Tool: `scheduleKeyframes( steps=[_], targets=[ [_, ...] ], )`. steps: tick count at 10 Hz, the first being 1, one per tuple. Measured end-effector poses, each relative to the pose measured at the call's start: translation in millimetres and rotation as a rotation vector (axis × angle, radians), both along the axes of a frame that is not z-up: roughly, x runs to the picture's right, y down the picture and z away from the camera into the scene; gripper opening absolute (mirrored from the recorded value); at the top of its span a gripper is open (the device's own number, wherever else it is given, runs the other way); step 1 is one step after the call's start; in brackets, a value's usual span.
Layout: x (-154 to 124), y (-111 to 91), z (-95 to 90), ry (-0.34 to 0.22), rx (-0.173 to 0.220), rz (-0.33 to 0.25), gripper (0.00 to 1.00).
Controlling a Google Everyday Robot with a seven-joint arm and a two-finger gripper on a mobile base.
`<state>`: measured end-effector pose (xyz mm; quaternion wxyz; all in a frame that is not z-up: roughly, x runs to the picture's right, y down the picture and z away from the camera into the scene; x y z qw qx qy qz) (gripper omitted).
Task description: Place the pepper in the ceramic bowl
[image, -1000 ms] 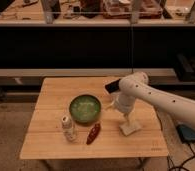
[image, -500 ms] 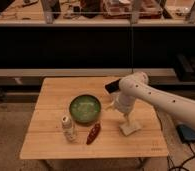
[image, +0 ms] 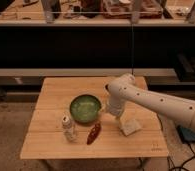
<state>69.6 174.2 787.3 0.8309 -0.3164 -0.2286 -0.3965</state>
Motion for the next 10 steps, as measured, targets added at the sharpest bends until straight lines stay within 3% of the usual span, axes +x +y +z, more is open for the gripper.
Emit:
scheduleKeyframes(
  steps=[5,8,10],
  targets=[
    [-33,31,6.1,-0.028,-0.046,-0.029,0.80],
    [-51,54,22.4,-0.053,-0.075,-0.075,0.80],
    [-58,64,33.9,-0.058,-0.092,-0.087,0.69]
  ],
)
